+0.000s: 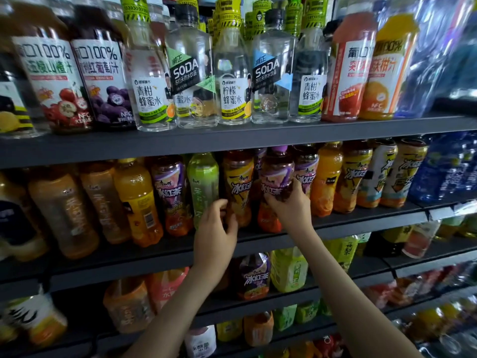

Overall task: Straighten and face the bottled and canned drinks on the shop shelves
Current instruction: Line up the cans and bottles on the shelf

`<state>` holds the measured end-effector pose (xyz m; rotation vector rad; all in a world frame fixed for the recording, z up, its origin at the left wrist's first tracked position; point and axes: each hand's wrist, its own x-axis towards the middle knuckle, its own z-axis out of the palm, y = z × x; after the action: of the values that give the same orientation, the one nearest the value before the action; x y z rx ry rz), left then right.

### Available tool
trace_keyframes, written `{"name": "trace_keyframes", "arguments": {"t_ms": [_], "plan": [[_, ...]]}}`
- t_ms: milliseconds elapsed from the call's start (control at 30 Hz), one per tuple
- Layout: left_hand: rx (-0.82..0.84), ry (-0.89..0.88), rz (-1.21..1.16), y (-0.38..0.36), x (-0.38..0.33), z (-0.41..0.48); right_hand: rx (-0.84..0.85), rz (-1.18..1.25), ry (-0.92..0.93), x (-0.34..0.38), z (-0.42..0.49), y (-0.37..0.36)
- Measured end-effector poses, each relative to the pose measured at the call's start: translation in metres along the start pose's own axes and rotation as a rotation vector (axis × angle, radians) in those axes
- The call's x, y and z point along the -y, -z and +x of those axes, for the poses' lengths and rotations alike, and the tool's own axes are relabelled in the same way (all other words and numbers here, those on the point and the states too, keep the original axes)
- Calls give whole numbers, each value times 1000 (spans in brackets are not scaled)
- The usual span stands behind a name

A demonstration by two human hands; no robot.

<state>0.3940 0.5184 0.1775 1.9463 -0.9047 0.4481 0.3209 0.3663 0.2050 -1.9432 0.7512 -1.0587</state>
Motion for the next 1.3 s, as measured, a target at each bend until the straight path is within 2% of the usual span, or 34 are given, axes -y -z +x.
{"name": "trace_keyframes", "arguments": {"t_ms": [267, 333, 467, 500, 600, 733, 1000, 1300], "plan": [[-80, 80, -4, 7, 12, 9, 97, -29, -41, -6, 29, -28], [-96, 90, -3, 9, 18, 9, 41, -26, -25, -4, 18, -32], [-111, 110, -12, 10, 27, 6, -232, -44, 127, 0, -24, -48], [-106, 122, -21, 11, 28, 5, -233, -42, 151, 2, -31, -54], [-114, 157, -32, 14, 31, 1, -82, -2, 116, 11, -37, -70], [-150, 167, -18, 22, 36, -1, 17, -11, 32, 22, -28, -86], [-176, 190, 8, 34, 38, -6, 15, -72, 6, 20, -24, -80], [-80, 153, -76, 30, 24, -9, -22, -59, 28, 15, -44, -61]]}}
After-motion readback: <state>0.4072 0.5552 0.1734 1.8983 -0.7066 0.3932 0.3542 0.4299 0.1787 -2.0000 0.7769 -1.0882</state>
